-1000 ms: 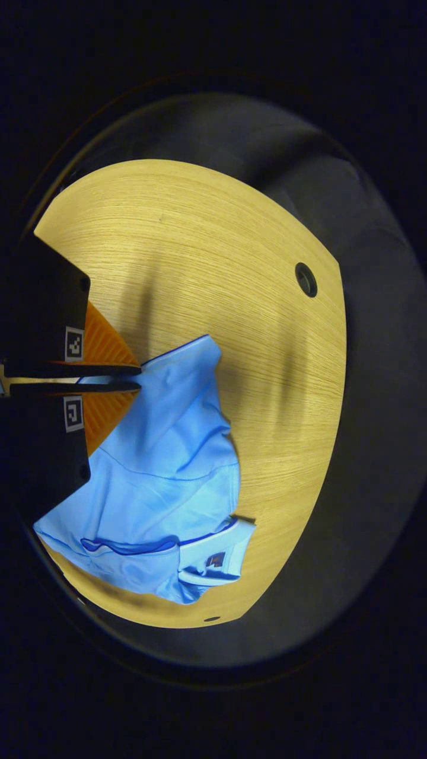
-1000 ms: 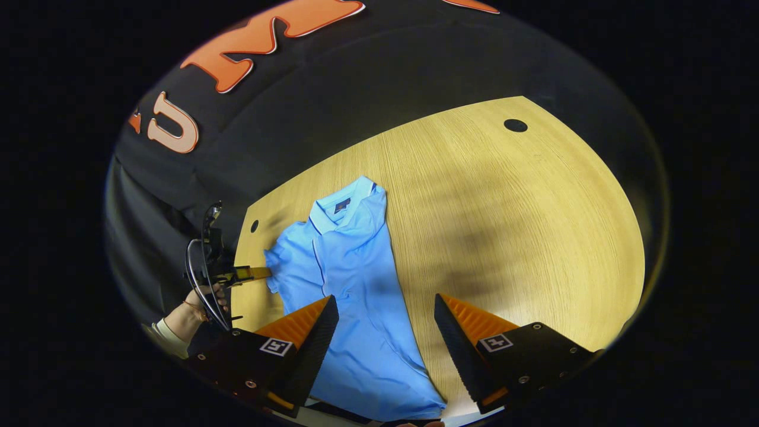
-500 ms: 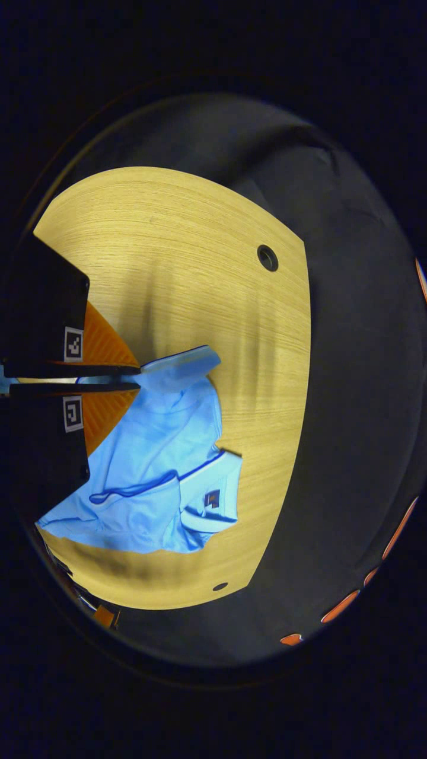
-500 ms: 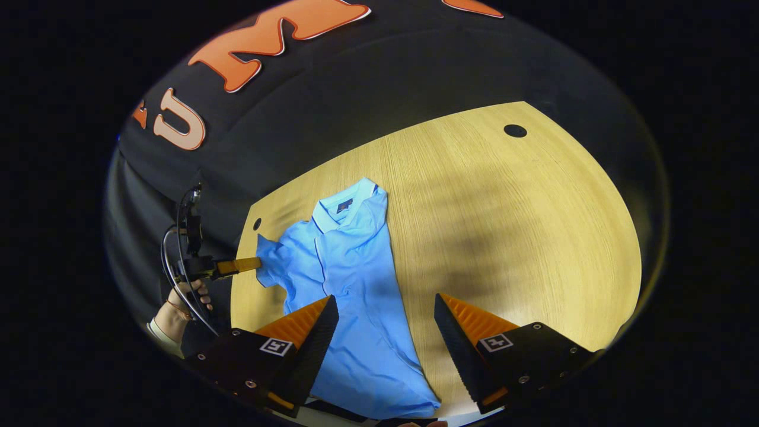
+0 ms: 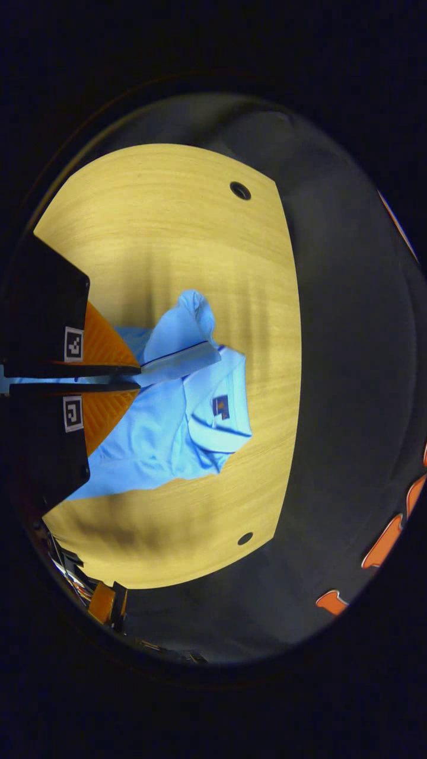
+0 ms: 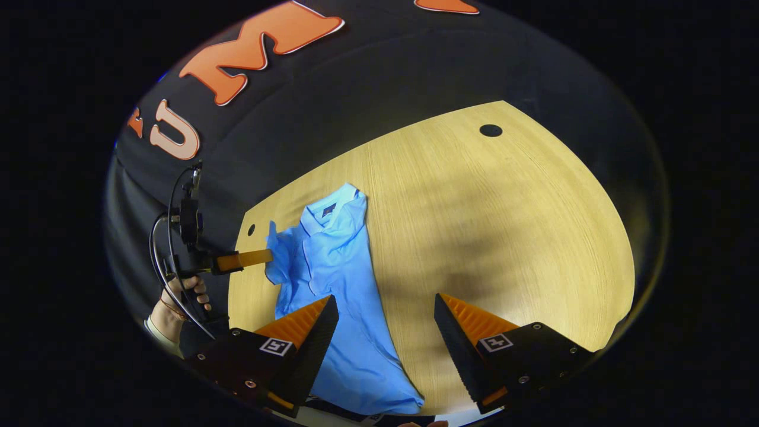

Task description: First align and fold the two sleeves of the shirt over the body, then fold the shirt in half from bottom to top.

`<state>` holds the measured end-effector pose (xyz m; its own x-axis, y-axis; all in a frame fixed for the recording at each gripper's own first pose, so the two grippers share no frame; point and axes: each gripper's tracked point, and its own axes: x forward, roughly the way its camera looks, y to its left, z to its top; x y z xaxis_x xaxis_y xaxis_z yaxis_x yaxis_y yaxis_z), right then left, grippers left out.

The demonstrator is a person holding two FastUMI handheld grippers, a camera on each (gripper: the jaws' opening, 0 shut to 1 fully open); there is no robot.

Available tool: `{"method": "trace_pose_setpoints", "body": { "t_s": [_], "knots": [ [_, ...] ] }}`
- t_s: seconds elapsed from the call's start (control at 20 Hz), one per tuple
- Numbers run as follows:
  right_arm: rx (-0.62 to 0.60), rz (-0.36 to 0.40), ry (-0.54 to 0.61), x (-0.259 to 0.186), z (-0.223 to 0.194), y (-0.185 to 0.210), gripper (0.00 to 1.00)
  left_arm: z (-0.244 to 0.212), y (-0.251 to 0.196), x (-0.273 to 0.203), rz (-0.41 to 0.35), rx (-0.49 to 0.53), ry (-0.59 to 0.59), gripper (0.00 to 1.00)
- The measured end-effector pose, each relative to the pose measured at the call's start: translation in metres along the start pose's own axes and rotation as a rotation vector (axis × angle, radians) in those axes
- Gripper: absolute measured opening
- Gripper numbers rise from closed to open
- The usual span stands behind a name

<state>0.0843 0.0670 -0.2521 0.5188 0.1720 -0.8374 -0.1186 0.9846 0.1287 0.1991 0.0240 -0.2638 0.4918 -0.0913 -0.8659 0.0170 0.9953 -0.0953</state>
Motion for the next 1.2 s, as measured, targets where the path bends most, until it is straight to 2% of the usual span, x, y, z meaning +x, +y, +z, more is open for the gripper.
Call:
{"method": "trace_pose_setpoints", "body": {
  "t_s": [0.25, 0.55, 0.65, 0.75, 0.95, 1.2],
  "knots": [
    [0.041, -0.040, -0.007, -0.010, -0.006, -0.028, 0.98, -0.004, -0.044, 0.027, -0.047, 0.023, 0.040, 0.08],
    [0.062, -0.062, 0.008, -0.009, -0.010, -0.042, 0.98, -0.015, -0.072, 0.053, -0.075, 0.008, 0.078, 0.10],
    [0.059, -0.068, 0.014, -0.007, -0.011, -0.044, 0.98, -0.012, -0.077, 0.053, -0.081, 0.008, 0.067, 0.21],
    [0.059, -0.066, 0.020, -0.006, -0.012, -0.041, 0.98, -0.012, -0.080, 0.053, -0.086, 0.015, 0.064, 0.59],
    [0.053, -0.060, 0.034, -0.001, -0.015, -0.035, 0.98, -0.011, -0.078, 0.041, -0.074, 0.007, 0.047, 1.00],
    [-0.002, -0.074, 0.051, 0.003, -0.027, -0.018, 0.99, -0.013, -0.060, 0.001, -0.077, 0.001, -0.011, 1.00]
  ]
}}
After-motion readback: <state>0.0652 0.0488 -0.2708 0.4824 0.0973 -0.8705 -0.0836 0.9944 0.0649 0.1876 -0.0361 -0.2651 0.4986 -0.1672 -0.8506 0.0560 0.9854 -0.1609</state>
